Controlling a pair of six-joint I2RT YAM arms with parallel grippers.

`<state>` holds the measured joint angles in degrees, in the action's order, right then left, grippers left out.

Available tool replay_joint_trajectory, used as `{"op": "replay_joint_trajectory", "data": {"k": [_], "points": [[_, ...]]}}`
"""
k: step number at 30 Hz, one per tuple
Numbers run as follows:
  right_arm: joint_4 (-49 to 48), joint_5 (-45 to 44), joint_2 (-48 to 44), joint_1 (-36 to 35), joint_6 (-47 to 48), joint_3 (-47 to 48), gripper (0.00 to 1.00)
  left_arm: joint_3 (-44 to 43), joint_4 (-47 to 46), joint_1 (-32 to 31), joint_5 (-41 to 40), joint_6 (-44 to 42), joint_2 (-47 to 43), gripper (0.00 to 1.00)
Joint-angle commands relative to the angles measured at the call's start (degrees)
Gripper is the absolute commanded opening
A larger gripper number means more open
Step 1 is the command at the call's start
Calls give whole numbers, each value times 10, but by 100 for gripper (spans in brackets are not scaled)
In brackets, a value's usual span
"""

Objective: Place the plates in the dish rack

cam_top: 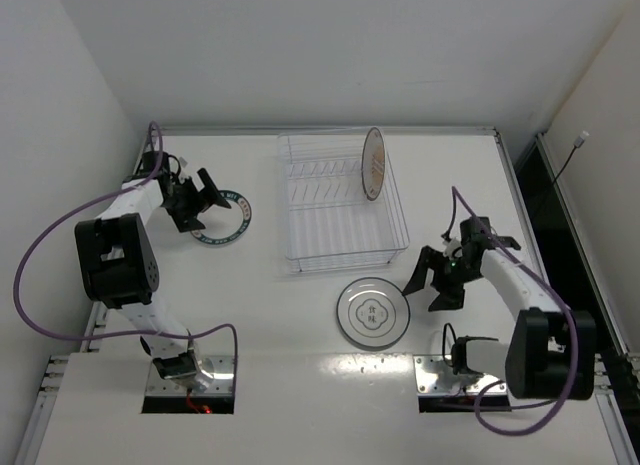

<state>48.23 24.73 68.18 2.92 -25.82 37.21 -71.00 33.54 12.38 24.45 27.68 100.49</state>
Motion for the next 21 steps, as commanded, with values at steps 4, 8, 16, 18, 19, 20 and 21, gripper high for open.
{"op": "replay_joint_trajectory", "data": {"k": [4,8,16,18,19,20,21], "points": [[-123,124,87,24,39,-73,75,-16,-8,5,16,2,9,100],[-202,138,125,24,33,-135,65,-16,-8,5,16,2,9,100],[-233,135,160,-5,14,-129,15,-16,-8,5,10,2,4,100],[-209,113,160,-5,14,-121,5,-16,-8,5,10,2,4,100],[-195,103,144,-11,14,-103,4,-16,-8,5,10,2,4,100],[-177,90,135,-11,23,-95,4,-16,-8,5,10,2,4,100],[-138,64,123,-11,31,-85,0,-16,-8,5,10,2,4,100]]}}
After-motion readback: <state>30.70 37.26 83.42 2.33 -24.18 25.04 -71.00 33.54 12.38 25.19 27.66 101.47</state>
